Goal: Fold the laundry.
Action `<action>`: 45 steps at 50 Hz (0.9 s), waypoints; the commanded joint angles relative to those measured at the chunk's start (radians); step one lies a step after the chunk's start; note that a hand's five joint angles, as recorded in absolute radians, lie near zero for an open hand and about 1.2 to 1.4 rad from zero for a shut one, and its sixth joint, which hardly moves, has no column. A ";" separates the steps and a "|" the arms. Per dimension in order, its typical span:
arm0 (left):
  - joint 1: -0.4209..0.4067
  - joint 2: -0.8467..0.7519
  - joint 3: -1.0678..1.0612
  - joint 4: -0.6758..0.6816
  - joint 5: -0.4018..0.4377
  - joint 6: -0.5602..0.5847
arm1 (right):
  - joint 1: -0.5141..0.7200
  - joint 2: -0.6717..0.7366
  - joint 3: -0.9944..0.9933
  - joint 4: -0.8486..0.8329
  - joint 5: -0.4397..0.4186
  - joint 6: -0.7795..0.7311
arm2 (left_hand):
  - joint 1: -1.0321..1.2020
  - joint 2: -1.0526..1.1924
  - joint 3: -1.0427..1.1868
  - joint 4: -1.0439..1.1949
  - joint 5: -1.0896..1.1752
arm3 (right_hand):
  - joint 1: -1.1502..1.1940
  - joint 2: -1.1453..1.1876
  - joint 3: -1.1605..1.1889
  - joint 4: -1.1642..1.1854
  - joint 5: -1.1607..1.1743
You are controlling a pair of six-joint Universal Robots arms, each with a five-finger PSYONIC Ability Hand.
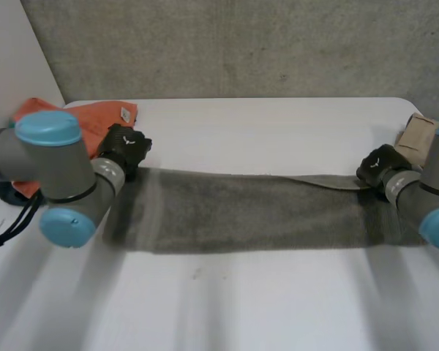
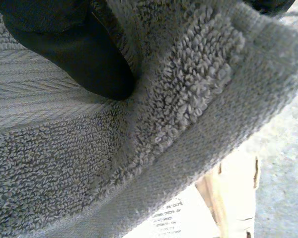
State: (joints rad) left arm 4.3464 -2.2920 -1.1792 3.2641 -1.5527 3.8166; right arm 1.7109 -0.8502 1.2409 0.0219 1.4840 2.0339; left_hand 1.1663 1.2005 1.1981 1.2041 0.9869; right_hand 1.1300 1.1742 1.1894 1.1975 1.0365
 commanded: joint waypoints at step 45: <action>-0.097 0.232 -0.283 0.111 -0.020 -0.216 | -0.290 -0.238 0.477 -0.200 -0.268 0.436 | -0.992 -1.026 -1.024 -1.030 -0.987 | -0.608 -0.652 -0.667 -0.675 -0.689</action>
State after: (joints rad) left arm 4.2751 -2.0531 -1.4471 3.3458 -1.5720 3.6108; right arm 1.4343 -1.1961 1.7300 -0.0619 1.2227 2.4857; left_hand 0.2044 0.2045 0.2104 0.2021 0.0449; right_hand 0.3406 0.3256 0.3486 0.3518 0.1809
